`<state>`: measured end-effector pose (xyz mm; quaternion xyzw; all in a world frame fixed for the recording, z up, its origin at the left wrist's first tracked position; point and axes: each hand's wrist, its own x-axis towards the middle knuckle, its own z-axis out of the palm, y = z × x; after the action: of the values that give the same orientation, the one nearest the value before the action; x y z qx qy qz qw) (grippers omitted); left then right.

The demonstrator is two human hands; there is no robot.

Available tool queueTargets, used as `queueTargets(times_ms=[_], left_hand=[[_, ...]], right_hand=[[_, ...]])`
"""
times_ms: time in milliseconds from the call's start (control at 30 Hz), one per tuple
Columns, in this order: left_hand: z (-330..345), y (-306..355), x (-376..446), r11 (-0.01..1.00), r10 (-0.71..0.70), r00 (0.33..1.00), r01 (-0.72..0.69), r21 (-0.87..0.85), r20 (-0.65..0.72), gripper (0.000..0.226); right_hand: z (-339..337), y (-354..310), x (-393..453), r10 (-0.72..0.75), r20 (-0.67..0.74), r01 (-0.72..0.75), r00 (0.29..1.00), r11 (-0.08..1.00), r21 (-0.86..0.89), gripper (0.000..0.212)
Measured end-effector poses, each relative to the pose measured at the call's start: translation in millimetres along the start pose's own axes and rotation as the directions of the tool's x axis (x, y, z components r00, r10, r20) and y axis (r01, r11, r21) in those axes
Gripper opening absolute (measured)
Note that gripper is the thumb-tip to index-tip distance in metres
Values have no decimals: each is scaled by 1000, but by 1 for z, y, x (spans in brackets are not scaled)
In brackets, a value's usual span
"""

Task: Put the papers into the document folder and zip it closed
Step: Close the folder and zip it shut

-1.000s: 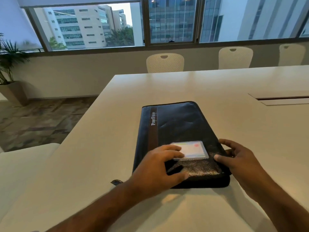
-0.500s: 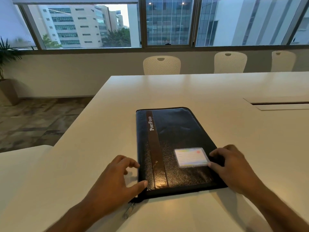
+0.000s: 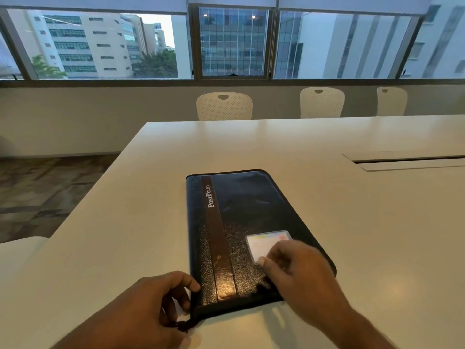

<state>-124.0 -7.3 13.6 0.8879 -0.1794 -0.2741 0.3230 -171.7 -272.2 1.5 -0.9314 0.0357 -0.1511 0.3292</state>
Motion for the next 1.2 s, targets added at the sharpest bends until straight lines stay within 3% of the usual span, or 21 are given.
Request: queueTargets(times_ms=[167,433,600,833,1000,1200], left_hand=[[-1,-2,-1,999,-3,1000,3,-43,4,43],[2,-14,-6,924,-32,997,4,-383,-66,29],[7,-11,-7,872,-77,996,49,-487,-37,26],[9,-16,-13,775,-110,994,92,-626,11,25],[11,-17,-19,786,-68,997,71,-614,29,28],[14,-16,-28,824,-57,997,75,-562,50,48]], right_hand=[[27,-31,-17,-21,202,13,979,999,39,36],[52,-48,-26,8,419,-28,908,999,42,51],[57,-62,-33,-20,436,-11,900,998,70,62],[69,-66,-42,-30,365,17,930,999,39,27],[69,-65,-48,-92,302,87,949,996,30,22],[70,-64,-52,-133,333,128,933,991,35,21]])
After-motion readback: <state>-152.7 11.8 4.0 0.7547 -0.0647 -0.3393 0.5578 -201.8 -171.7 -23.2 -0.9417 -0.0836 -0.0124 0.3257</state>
